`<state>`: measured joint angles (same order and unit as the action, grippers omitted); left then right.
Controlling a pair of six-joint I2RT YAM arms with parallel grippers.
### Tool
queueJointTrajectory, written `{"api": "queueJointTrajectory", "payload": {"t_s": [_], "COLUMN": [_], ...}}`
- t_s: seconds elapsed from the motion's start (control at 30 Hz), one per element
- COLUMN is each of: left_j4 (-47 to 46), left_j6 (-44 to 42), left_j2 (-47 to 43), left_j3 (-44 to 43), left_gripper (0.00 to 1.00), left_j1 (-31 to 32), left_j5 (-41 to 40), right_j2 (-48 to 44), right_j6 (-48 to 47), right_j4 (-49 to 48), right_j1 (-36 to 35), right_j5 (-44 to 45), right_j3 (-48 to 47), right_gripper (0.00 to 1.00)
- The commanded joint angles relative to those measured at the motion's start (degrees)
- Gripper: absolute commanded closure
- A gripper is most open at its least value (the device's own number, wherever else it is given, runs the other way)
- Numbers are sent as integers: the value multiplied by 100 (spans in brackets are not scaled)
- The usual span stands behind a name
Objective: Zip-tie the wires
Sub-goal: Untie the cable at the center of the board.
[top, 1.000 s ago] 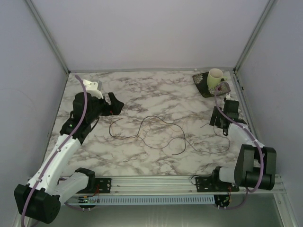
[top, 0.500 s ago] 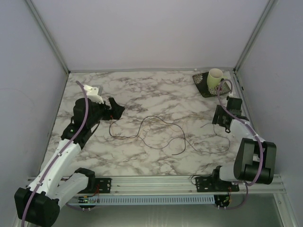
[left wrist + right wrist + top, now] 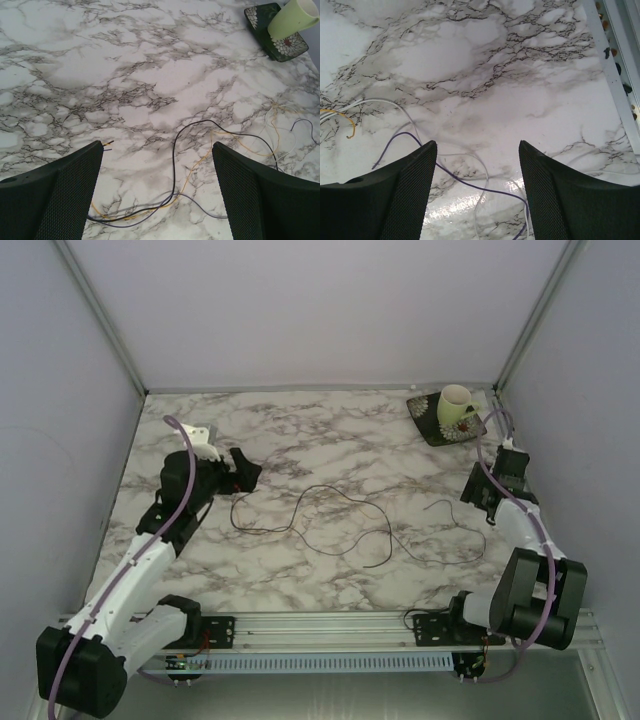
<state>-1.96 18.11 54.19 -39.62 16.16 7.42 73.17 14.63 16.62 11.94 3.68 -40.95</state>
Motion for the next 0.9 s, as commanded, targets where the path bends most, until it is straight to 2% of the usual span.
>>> {"api": "queueJointTrajectory", "payload": {"t_s": [0.0,0.27,0.67,0.73,0.87], "left_j4": [-540,-737,-631,-530,184], "left_j6": [50,-15,-175,-165,-75], "left_j2": [150,601,669,705,945], "left_j3": [87,17,-1,3,-82], "left_gripper": [9,9,9,9,9], "left_j1": [-16,-14,-9,-16,-14], "left_j5": [-64,119,97,-61,-934], "right_j2": [-50,523,1552,1679,1923], "right_j6": [-67,-6,156,163,136], "right_j4": [70,-147,-480,-523,-545], "right_j1": [103,-137,-775,-825,-970], "right_j5": [-353,-756,-601,-561,-532], "right_j3": [15,-360,-804,-877,-1047], "right_gripper": [35,40,45,46,49]}}
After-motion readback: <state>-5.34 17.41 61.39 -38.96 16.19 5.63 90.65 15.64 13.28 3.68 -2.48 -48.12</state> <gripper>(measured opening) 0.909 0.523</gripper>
